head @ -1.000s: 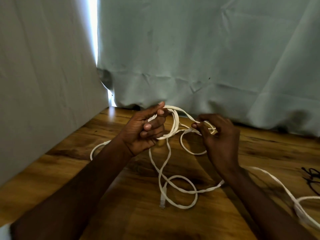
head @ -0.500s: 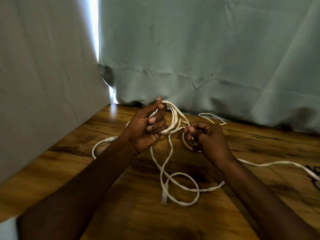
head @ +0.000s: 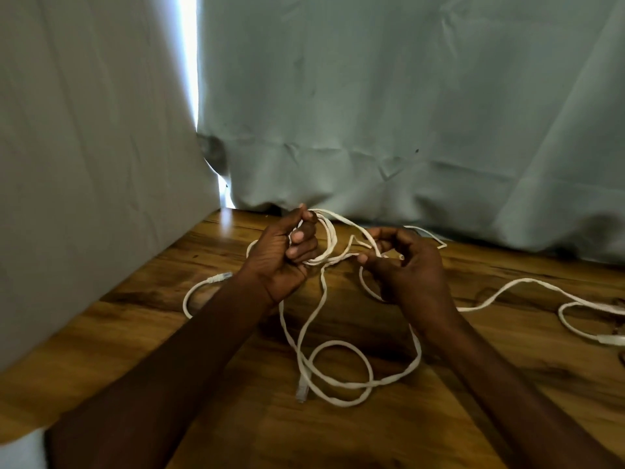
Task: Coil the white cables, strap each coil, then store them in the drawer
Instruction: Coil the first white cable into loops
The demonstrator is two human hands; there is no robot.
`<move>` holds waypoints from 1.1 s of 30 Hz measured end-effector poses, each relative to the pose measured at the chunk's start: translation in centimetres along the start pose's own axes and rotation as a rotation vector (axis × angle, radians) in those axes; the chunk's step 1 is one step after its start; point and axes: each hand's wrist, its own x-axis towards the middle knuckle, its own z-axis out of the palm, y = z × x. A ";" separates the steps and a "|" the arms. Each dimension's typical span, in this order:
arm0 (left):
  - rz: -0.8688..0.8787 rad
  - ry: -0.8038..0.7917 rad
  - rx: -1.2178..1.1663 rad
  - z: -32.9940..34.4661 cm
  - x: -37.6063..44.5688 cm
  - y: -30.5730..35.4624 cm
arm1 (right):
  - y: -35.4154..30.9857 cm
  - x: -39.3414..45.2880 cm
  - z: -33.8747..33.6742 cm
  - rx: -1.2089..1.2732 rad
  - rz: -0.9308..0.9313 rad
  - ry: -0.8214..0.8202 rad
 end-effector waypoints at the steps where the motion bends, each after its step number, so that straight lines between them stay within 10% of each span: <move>1: -0.017 -0.022 0.029 0.1 -0.1 0.1 | 0.3 0.0 -0.2 -0.031 -0.062 0.046; 15: -0.066 -0.120 -0.053 0.4 -0.2 -0.3 | 1.2 0.0 -0.8 -0.824 -0.413 0.075; 23: 0.004 -0.139 -0.488 -2.6 0.4 2.5 | 1.6 -0.2 -0.7 -0.747 -0.568 0.126; 33: -0.006 -0.089 0.122 1.2 -0.7 0.5 | 0.9 0.0 -1.3 -0.810 -0.650 0.058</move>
